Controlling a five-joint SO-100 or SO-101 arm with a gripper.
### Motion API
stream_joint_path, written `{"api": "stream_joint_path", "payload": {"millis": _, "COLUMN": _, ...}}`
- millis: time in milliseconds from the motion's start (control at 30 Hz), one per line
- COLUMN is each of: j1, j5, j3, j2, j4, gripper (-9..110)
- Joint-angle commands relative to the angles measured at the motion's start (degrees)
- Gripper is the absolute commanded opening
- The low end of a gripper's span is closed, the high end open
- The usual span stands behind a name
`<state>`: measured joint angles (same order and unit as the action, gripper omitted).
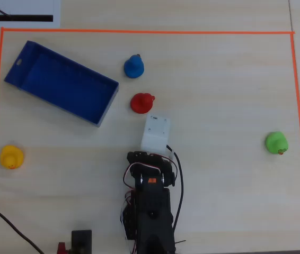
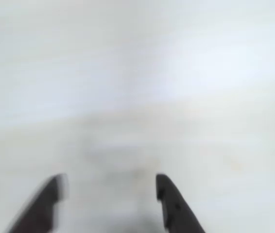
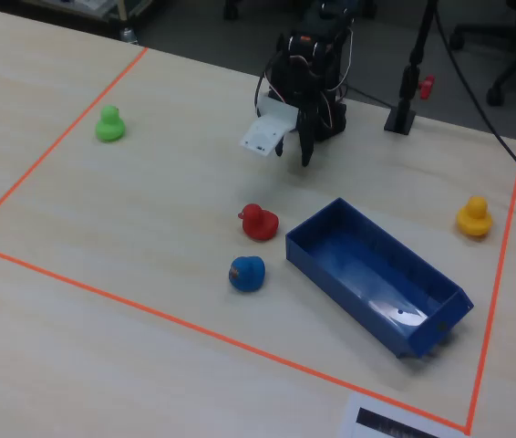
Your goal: Grasp yellow duck and put it into box.
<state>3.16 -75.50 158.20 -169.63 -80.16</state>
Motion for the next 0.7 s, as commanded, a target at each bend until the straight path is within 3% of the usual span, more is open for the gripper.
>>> {"api": "stream_joint_path", "payload": {"millis": 0, "j1": -7.03, "j5": 5.01, "j3": -33.93, "j2": 21.36, "j4": -8.17, "gripper": 44}}
{"api": "stream_joint_path", "payload": {"millis": 233, "j1": -28.3, "j5": 26.98, "j3": -62.75, "j2": 44.56, "j4": -13.89, "gripper": 46}}
{"api": "stream_joint_path", "payload": {"millis": 433, "j1": -47.37, "j5": 45.79, "j3": -76.11, "j2": 60.56, "j4": -14.24, "gripper": 48}}
{"api": "stream_joint_path", "payload": {"millis": 667, "j1": -63.46, "j5": 55.02, "j3": -83.32, "j2": 73.83, "j4": -10.46, "gripper": 51}}
